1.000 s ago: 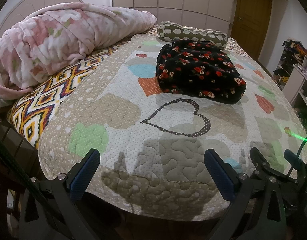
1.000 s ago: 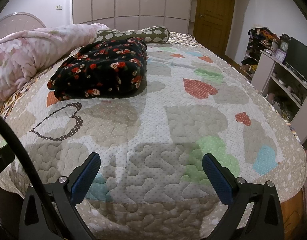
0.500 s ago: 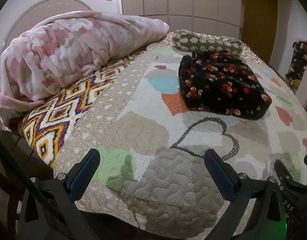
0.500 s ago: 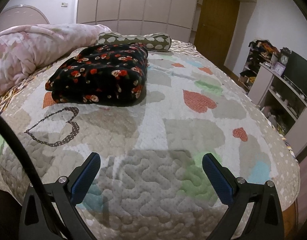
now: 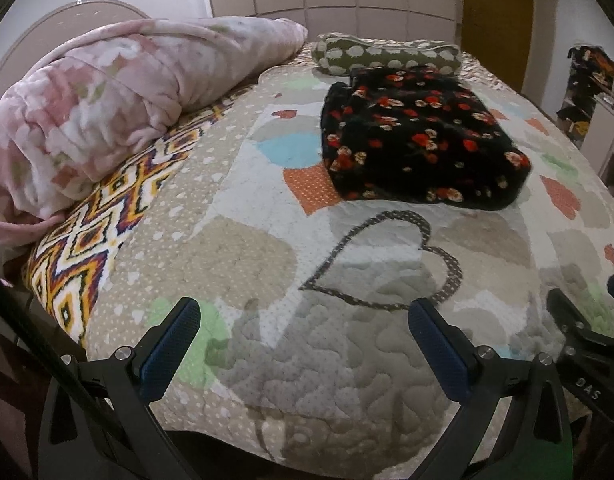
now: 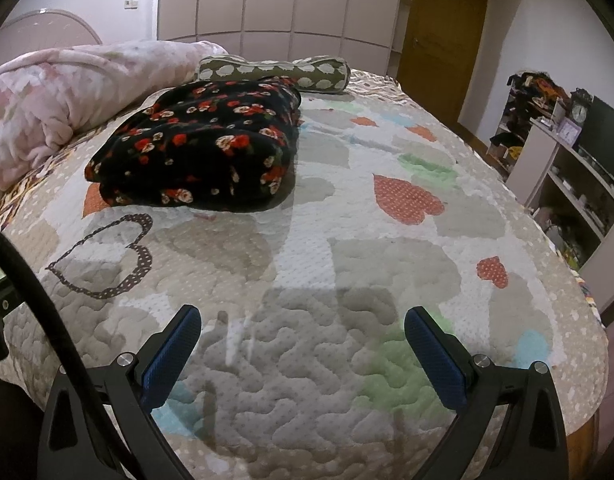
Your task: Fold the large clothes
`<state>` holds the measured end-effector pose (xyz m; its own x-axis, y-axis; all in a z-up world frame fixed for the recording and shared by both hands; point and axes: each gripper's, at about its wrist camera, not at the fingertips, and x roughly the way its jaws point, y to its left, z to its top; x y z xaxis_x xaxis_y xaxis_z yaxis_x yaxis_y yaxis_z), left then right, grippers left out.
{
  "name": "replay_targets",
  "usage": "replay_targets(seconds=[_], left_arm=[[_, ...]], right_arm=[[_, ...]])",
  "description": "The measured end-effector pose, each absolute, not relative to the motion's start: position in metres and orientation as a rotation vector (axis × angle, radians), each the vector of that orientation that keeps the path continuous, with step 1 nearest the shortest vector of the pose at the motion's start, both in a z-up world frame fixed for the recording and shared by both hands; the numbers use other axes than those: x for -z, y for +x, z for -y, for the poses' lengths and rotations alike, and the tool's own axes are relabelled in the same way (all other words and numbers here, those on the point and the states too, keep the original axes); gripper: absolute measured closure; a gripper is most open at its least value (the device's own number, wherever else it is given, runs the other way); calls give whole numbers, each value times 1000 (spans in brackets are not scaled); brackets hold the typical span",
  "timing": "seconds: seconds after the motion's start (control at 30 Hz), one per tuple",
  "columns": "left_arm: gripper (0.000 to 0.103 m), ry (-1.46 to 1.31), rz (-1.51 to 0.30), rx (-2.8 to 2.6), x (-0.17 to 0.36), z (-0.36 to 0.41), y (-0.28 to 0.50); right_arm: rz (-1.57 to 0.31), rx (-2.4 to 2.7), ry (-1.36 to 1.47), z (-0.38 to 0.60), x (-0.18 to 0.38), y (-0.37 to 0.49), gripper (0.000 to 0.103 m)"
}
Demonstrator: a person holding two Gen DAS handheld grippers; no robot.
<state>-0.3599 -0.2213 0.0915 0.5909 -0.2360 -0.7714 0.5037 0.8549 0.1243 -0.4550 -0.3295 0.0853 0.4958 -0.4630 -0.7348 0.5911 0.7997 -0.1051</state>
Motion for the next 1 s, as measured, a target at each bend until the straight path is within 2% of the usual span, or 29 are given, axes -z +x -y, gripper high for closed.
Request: replay_targets(seconds=[0.53,1.0], left_arm=[[0,322,-869,390,-92,245,-301],[0,334,-847,499,-98,261,-327]], right_arm=[[-870,632,229,371,-85,-437,0],[-967,653,176,364,-88,-411,0]])
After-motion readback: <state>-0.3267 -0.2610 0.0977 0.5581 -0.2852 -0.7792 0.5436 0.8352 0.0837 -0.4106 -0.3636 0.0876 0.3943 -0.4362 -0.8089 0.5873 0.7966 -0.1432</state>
